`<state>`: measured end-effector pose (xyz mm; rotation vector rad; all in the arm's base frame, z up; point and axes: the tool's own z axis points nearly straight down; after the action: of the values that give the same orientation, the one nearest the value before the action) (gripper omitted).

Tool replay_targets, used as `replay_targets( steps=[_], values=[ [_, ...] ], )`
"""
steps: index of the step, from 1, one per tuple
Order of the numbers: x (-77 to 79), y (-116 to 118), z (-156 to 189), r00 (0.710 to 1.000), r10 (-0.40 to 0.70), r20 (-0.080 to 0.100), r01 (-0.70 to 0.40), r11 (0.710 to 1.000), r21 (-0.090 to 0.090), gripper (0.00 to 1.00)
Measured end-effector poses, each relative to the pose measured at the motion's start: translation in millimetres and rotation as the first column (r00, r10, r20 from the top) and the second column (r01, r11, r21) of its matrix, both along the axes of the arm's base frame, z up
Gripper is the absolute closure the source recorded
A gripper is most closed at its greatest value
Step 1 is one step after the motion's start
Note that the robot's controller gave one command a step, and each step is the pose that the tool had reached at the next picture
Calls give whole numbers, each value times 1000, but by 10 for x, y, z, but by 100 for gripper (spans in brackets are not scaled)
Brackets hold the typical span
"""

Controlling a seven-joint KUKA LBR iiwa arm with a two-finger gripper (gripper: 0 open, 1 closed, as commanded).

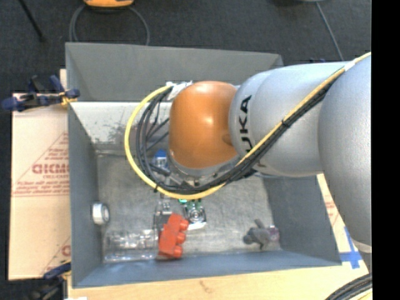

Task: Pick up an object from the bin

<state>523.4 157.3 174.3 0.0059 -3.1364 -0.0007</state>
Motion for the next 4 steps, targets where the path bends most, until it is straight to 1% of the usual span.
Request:
replay_targets(
  steps=[1, 2, 4],
  values=[
    [-236, -453, -853, 907, 421, 13, -421, 907, -2, 0],
    [-242, -460, -870, 908, 419, 10, -419, 908, -1, 0],
    [-242, -461, -870, 909, 416, 9, -417, 909, -1, 0]
  ],
)
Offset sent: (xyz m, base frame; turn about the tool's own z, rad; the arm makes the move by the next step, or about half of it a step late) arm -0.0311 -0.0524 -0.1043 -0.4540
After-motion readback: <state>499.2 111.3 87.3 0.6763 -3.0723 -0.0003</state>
